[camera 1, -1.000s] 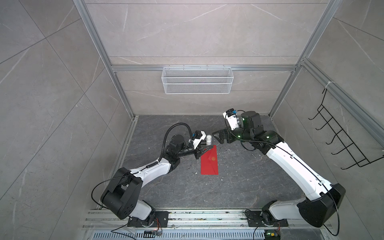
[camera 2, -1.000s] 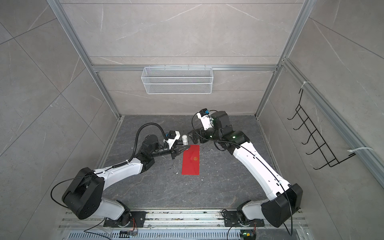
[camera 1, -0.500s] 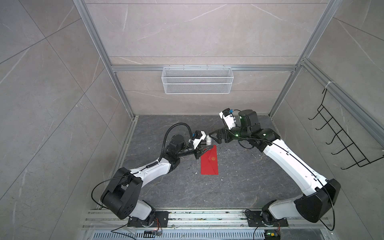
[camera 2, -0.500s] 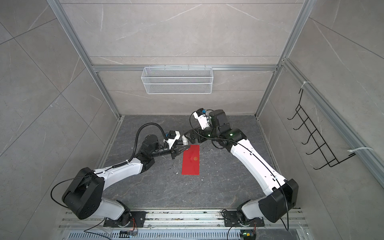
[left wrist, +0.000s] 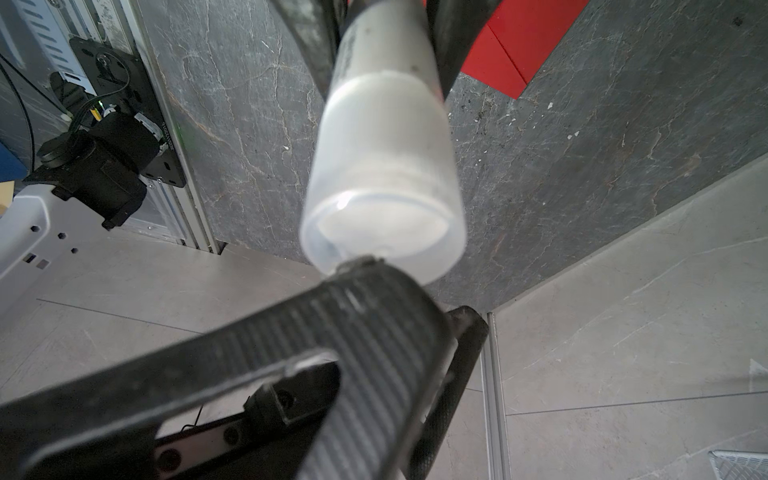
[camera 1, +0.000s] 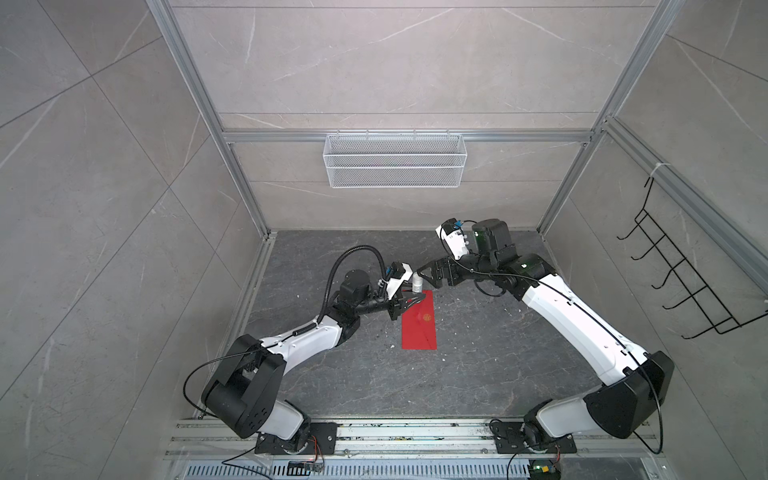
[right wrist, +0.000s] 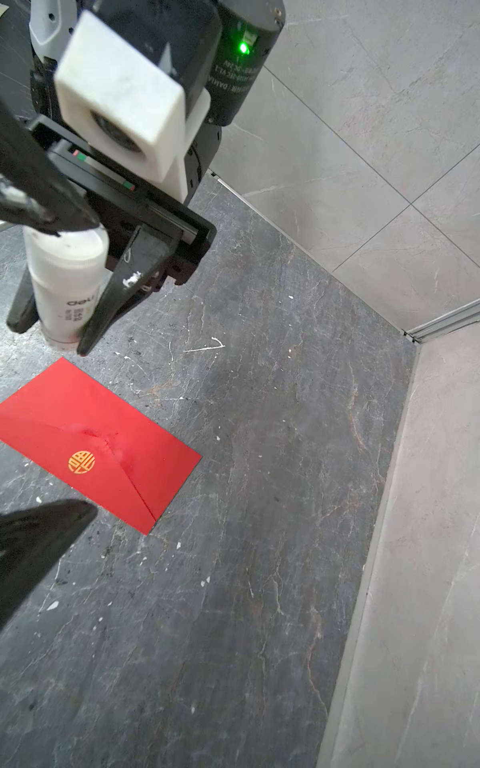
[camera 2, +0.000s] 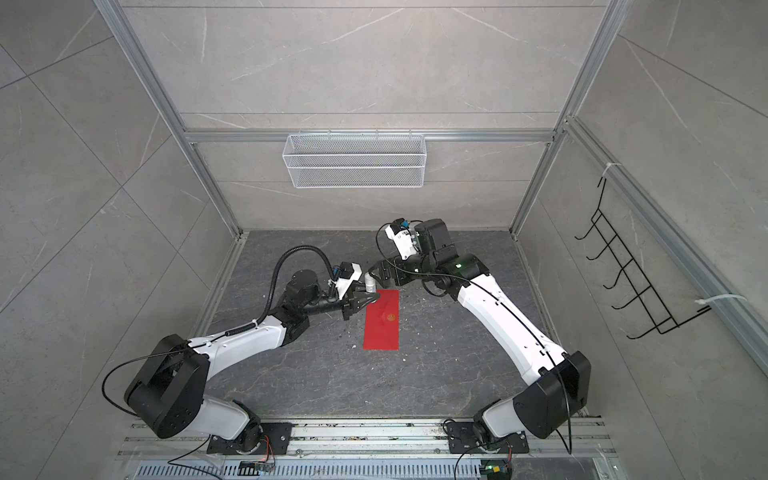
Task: Place the letter into the envelope and seal it
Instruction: 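Open the right gripper and draw it back from the capped glue stick, then lower the capped glue stick beside the envelope and release it with the left gripper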
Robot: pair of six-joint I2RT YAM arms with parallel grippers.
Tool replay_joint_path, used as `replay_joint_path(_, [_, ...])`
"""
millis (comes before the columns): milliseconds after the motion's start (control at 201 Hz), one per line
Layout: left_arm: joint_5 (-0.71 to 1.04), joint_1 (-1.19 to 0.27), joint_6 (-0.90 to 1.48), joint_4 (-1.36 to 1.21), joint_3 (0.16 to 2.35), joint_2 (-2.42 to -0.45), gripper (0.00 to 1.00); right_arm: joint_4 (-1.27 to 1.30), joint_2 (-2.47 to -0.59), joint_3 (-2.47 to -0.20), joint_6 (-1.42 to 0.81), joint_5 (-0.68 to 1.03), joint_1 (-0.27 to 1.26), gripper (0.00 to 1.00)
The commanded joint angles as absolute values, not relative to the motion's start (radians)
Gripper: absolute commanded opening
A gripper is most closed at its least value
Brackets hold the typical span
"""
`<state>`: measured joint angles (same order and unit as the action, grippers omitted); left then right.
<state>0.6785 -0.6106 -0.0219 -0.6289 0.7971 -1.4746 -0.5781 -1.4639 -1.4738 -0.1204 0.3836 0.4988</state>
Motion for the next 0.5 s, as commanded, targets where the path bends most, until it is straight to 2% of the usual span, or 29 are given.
replay_joint_path(0, [0.65,-0.61,0.012,-0.678,0.817,-1.454,0.0,-0.53,-1.408,-1.47,-0.131,0.333,0.496,0.99])
replay_joint_path(105, [0.586,-0.611,0.053,-0.53,0.823,-1.415,0.0,-0.444,-1.348,-1.432,-0.146,0.263,0.49,0.99])
replay_joint_path(254, [0.478,-0.603,0.147,-0.192,0.872,-1.35,0.0,-0.382,-1.306,-1.367,-0.162,0.127,0.48,0.99])
replay_joint_path(493, [0.462,-0.501,0.318,0.208,0.972,-1.374,0.0,-0.365,-1.317,-1.325,-0.192,0.099,0.466,0.99])
